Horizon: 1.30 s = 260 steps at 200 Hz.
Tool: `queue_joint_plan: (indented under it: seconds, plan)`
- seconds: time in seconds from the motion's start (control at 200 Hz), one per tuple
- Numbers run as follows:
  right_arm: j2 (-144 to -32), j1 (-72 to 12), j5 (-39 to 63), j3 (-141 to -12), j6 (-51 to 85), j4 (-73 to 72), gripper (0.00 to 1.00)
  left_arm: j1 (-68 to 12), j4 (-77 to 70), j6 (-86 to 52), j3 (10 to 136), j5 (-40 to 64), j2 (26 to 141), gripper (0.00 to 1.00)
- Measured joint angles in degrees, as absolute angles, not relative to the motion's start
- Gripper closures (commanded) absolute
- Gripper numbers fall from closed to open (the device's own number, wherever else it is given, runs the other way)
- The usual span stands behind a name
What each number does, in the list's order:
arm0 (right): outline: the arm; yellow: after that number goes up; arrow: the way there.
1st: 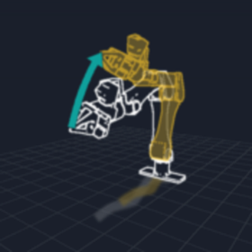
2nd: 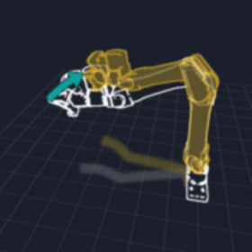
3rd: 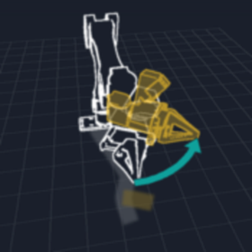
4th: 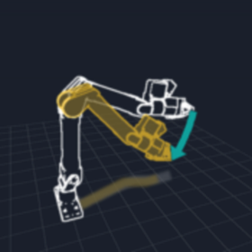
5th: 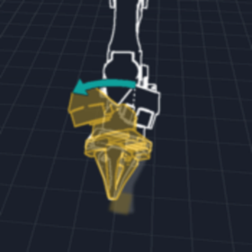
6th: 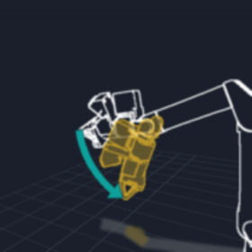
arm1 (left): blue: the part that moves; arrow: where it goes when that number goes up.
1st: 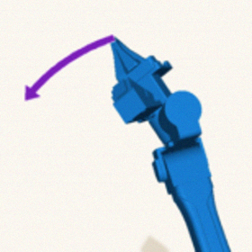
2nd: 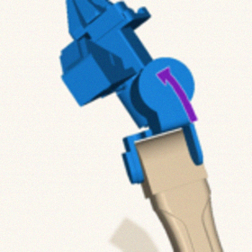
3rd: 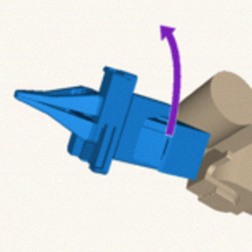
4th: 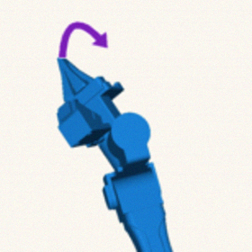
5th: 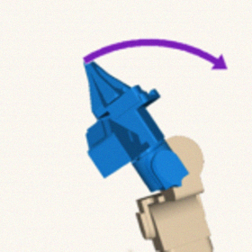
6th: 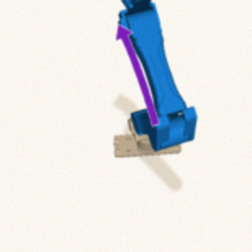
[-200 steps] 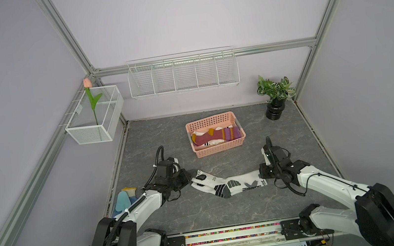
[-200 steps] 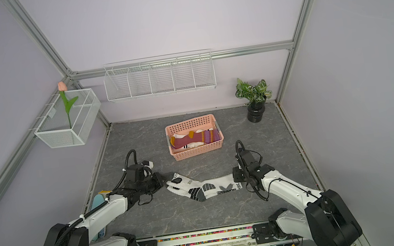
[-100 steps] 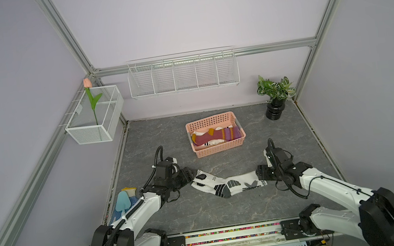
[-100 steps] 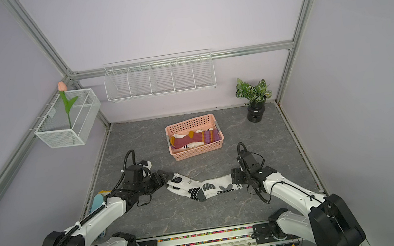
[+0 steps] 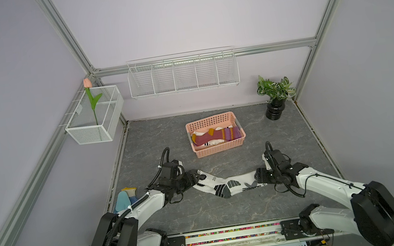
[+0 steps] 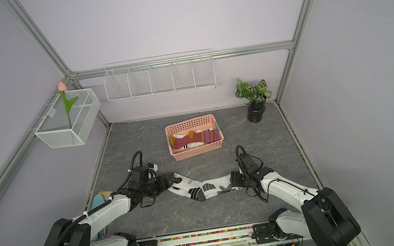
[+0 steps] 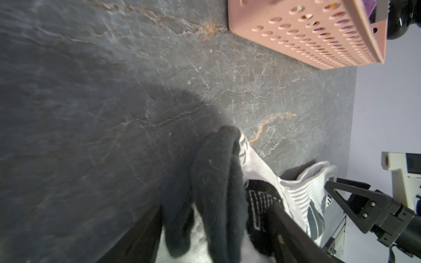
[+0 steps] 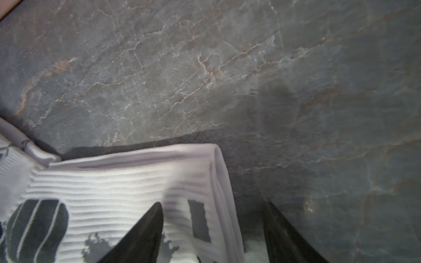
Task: Place the socks together as a pair
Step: Pick up a pair of socks from the center of the board.
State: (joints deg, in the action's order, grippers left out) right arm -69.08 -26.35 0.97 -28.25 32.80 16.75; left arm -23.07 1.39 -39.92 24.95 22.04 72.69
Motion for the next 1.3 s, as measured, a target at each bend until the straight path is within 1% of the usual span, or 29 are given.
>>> queue_joint_plan:
  seconds: [0.085, 0.13, 0.26, 0.385, 0.44, 0.52, 0.61, 0.65, 0.77, 0.84, 0.93, 1.04, 1.3]
  plan:
    - [-69.63, -26.39, 1.41, -28.25, 33.23, 15.38, 0.30, -23.07, 1.45, -39.90, 24.71, 21.65, 73.01, 0.27]
    - [-69.97, -26.46, 1.56, -28.23, 33.45, 14.61, 0.31, -23.07, 1.23, -39.97, 24.51, 21.43, 73.41, 0.30]
    - [-71.11, -26.85, 1.78, -28.18, 34.09, 12.45, 0.39, -23.11, 0.05, -39.97, 24.47, 20.99, 74.28, 0.35]
    - [-71.70, -27.22, 1.83, -27.97, 35.00, 11.20, 0.51, -23.18, -1.04, -39.92, 24.45, 20.80, 75.20, 0.44]
    - [-71.81, -27.38, 1.83, -27.79, 35.14, 10.83, 0.56, -23.16, -1.23, -40.18, 24.43, 20.67, 75.37, 0.51]
    - [-71.90, -27.53, 1.85, -27.53, 35.57, 10.55, 0.67, -23.18, -1.30, -39.88, 23.99, 20.32, 75.46, 0.60]
    - [-72.05, -27.77, 2.11, -27.38, 35.73, 10.41, 0.73, -23.20, -1.23, -40.27, 23.64, 20.14, 75.44, 0.65]
    - [-72.14, -27.83, 2.33, -27.38, 35.86, 10.41, 0.78, -23.22, -1.26, -40.18, 23.55, 20.16, 75.42, 0.67]
    - [-72.23, -28.03, 2.92, -27.40, 35.64, 10.41, 0.93, -23.22, -1.10, -40.82, 23.35, 20.43, 74.87, 0.81]
    - [-71.85, -28.10, 3.05, -27.42, 35.83, 10.48, 0.93, -23.22, -0.86, -41.15, 23.18, 20.67, 73.63, 0.84]
    - [-70.30, -28.32, 3.05, -27.42, 35.79, 11.49, 0.93, -23.22, -0.30, -41.67, 22.90, 20.80, 70.52, 0.93]
    - [-66.24, -28.36, 2.98, -27.42, 35.79, 12.56, 0.93, -23.27, 0.47, -42.37, 22.55, 21.06, 65.34, 1.00]
    - [-57.06, -28.62, 1.08, -30.92, 34.54, 17.37, 0.93, -23.33, 3.79, -44.58, 22.44, 20.99, 50.24, 1.00]
